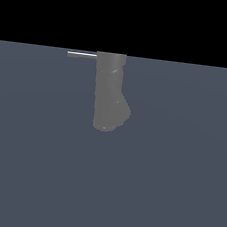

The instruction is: Turn on the faucet by rotating a designated handle.

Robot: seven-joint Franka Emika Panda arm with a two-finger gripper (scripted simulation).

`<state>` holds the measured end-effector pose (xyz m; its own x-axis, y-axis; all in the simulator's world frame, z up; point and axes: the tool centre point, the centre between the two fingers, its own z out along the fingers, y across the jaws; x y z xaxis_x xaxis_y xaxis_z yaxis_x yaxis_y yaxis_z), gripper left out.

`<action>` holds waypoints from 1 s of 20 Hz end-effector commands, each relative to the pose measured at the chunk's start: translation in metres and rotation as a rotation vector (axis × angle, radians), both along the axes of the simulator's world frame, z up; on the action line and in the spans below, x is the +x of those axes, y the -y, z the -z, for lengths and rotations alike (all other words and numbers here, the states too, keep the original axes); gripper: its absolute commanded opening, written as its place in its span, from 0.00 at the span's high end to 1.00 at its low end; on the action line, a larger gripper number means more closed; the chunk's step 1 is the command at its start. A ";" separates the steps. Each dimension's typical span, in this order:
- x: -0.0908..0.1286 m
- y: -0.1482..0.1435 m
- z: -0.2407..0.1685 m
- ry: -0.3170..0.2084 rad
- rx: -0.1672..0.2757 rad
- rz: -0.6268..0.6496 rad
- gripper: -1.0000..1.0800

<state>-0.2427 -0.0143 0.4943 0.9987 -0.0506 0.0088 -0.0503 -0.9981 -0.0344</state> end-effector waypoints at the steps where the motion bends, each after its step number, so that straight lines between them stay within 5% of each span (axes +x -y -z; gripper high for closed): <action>1: 0.006 -0.001 0.000 -0.002 0.005 0.019 1.00; 20: 0.110 -0.030 0.023 -0.043 0.068 0.370 1.00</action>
